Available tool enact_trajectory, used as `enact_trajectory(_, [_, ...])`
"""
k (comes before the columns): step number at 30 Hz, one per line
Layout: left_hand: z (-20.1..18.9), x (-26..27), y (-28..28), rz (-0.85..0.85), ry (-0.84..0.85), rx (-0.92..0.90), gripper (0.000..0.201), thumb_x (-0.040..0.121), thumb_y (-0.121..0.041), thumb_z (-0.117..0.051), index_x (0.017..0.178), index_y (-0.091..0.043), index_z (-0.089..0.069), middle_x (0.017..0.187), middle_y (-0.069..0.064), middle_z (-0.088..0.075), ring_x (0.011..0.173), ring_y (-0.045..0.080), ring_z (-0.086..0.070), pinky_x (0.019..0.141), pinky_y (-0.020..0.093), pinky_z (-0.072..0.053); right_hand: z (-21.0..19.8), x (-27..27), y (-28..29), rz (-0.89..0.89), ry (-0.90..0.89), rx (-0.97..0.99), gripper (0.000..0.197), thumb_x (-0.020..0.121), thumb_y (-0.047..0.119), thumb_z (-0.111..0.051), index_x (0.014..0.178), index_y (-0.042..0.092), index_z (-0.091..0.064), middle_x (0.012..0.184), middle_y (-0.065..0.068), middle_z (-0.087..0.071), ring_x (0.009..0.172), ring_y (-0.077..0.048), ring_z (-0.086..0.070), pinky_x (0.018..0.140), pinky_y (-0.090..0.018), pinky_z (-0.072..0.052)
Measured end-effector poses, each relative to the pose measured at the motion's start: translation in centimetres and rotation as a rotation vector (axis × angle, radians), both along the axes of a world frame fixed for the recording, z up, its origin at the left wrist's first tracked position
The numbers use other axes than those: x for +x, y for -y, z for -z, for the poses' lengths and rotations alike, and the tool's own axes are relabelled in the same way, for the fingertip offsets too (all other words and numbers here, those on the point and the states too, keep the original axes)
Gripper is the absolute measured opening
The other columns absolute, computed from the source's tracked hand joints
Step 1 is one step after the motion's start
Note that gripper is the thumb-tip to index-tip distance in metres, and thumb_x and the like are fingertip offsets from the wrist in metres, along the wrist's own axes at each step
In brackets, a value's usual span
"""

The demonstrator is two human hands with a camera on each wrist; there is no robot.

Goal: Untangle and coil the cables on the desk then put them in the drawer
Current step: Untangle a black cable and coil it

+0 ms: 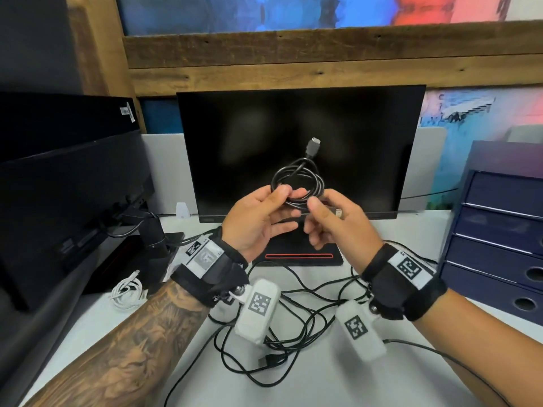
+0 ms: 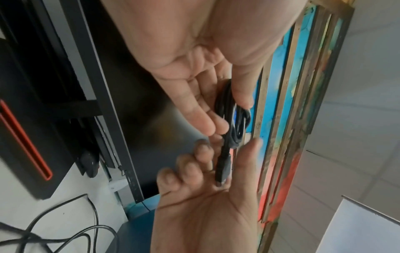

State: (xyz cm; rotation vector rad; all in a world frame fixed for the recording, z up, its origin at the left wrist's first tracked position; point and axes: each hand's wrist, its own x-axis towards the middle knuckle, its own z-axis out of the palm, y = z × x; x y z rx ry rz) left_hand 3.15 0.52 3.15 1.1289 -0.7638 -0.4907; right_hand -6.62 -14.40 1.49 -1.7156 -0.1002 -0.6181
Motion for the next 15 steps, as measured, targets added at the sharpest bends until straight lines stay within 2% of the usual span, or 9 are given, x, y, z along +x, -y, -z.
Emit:
enact_trajectory(3, [0.2, 0.0, -0.2, 0.045, 0.070, 0.077, 0.022, 0.096, -0.025, -0.058, 0.111, -0.012, -0.068, 0.118, 0.003, -0.072, 0.092, 0.017, -0.068, 0.073, 0.030, -0.058, 0.3, 0.2, 0.2, 0.087, 0.064, 0.081, 0.018, 0.100, 0.030, -0.059, 0.101, 0.020, -0.074, 0.063, -0.005, -0.054, 0.051, -0.017, -0.047, 0.051, -0.032, -0.040])
enact_trajectory(5, [0.0, 0.6, -0.6, 0.024, 0.164, 0.189, 0.024, 0.090, -0.027, -0.065, 0.110, -0.013, -0.071, 0.104, 0.001, -0.072, 0.090, 0.016, -0.064, 0.070, 0.031, -0.055, 0.2, 0.1, 0.9, 0.091, 0.034, 0.046, 0.015, 0.099, 0.026, -0.062, 0.100, 0.018, -0.074, 0.059, -0.002, -0.051, 0.051, -0.015, -0.044, 0.050, -0.030, -0.037])
enact_trajectory(7, [-0.1, 1.2, -1.2, -0.041, 0.350, 0.335, 0.017, 0.089, -0.022, -0.071, 0.104, -0.014, -0.072, 0.088, -0.003, -0.065, 0.079, 0.011, -0.056, 0.064, 0.028, -0.047, -0.1, -0.4, 1.6, 0.098, 0.007, -0.129, 0.013, 0.098, 0.021, -0.063, 0.097, 0.011, -0.072, 0.057, 0.004, -0.050, 0.051, -0.012, -0.042, 0.050, -0.027, -0.035])
enact_trajectory(8, [-0.2, 1.3, -1.3, -0.059, 0.437, 0.390, 0.015, 0.090, -0.021, -0.070, 0.104, -0.015, -0.071, 0.084, -0.003, -0.063, 0.073, 0.010, -0.053, 0.061, 0.027, -0.044, -0.4, -0.6, 1.8, 0.122, -0.008, -0.255, 0.013, 0.097, 0.020, -0.064, 0.095, 0.011, -0.073, 0.057, 0.009, -0.052, 0.052, -0.008, -0.045, 0.053, -0.022, -0.037])
enact_trajectory(10, [-0.5, 1.0, -1.3, -0.057, 0.529, 0.429, 0.018, 0.093, -0.023, -0.068, 0.110, -0.017, -0.066, 0.084, -0.001, -0.063, 0.062, 0.006, -0.050, 0.056, 0.023, -0.040, -0.9, -0.8, 1.9, 0.178, -0.045, -0.461, 0.011, 0.096, 0.021, -0.066, 0.088, 0.019, -0.074, 0.061, 0.015, -0.060, 0.058, -0.001, -0.053, 0.059, -0.012, -0.039])
enact_trajectory(11, [-0.7, 0.5, -1.2, -0.056, 0.583, 0.436, 0.020, 0.095, -0.025, -0.065, 0.113, -0.018, -0.064, 0.088, -0.002, -0.066, 0.061, 0.004, -0.053, 0.056, 0.020, -0.042, -1.1, -0.9, 1.8, 0.192, -0.063, -0.515, 0.012, 0.095, 0.022, -0.067, 0.086, 0.023, -0.073, 0.063, 0.017, -0.062, 0.061, 0.000, -0.056, 0.061, -0.011, -0.040])
enact_trajectory(13, [-0.3, -0.1, -0.7, -0.113, 0.726, 0.460, 0.023, 0.097, -0.031, -0.061, 0.117, -0.020, -0.062, 0.097, -0.007, -0.070, 0.076, -0.001, -0.064, 0.069, 0.019, -0.051, -1.5, -1.0, 1.7, 0.216, -0.089, -0.608, 0.012, 0.094, 0.026, -0.067, 0.083, 0.026, -0.072, 0.068, 0.013, -0.066, 0.067, -0.002, -0.059, 0.065, -0.016, -0.044])
enact_trajectory(15, [0.3, -0.5, -0.1, -0.212, 0.809, 0.473, 0.026, 0.099, -0.043, -0.053, 0.115, -0.025, -0.060, 0.099, -0.009, -0.069, 0.092, 0.003, -0.066, 0.085, 0.033, -0.055, -1.9, -1.1, 1.6, 0.250, -0.094, -0.686, 0.011, 0.093, 0.028, -0.068, 0.083, 0.026, -0.072, 0.071, 0.010, -0.067, 0.070, -0.003, -0.060, 0.066, -0.021, -0.044])
